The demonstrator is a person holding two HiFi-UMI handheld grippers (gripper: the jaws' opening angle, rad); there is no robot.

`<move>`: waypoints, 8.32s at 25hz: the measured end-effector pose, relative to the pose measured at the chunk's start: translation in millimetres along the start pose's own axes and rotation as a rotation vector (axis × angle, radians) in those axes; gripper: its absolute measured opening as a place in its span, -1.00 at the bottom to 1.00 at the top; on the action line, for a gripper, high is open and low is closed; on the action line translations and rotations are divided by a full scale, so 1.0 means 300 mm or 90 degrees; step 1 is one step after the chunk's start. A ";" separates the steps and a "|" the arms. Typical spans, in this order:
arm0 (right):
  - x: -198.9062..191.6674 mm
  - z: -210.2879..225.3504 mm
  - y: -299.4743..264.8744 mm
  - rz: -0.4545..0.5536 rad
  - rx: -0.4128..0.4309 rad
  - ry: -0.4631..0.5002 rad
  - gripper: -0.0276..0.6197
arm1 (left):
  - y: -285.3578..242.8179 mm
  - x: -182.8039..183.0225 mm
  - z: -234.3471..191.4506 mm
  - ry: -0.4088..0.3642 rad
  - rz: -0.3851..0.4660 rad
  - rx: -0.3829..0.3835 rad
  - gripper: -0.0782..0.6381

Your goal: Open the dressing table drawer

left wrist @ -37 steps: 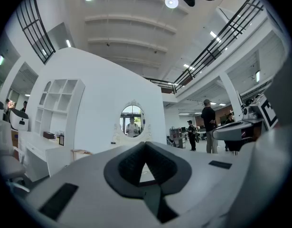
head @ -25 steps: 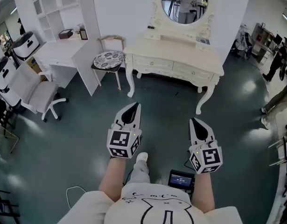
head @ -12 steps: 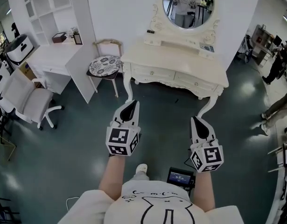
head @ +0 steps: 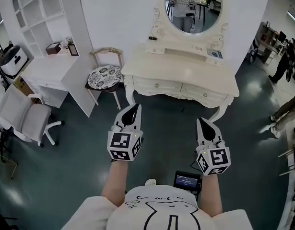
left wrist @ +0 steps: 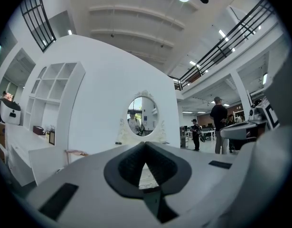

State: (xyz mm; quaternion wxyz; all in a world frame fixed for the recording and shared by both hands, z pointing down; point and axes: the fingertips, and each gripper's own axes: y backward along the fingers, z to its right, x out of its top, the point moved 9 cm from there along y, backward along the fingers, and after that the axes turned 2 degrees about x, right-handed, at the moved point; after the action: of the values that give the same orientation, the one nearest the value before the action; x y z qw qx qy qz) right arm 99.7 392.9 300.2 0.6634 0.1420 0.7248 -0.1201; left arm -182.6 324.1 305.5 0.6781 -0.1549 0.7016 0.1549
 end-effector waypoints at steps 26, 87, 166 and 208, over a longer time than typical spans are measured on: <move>-0.052 0.112 -0.334 0.004 -0.002 -0.012 -0.87 | -0.294 -0.035 -0.155 -0.010 -0.012 -0.011 -0.76; -0.230 0.962 -1.535 -0.044 0.054 -0.057 -0.87 | -1.671 -0.134 -0.435 0.043 -0.093 0.030 -0.56; -0.677 1.090 -2.000 -0.195 0.029 -0.133 -0.87 | -2.242 -0.666 -0.688 0.023 -0.332 0.023 -0.45; -0.632 1.015 -1.886 -0.180 0.017 -0.122 -0.87 | -2.126 -0.675 -0.666 0.013 -0.350 0.003 -0.45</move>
State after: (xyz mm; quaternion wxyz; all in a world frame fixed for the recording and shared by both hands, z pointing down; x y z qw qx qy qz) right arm 190.5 -253.0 453.4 0.7040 0.0354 0.6695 -0.2344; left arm -83.9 -336.5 509.6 0.6878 -0.3396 0.6404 -0.0383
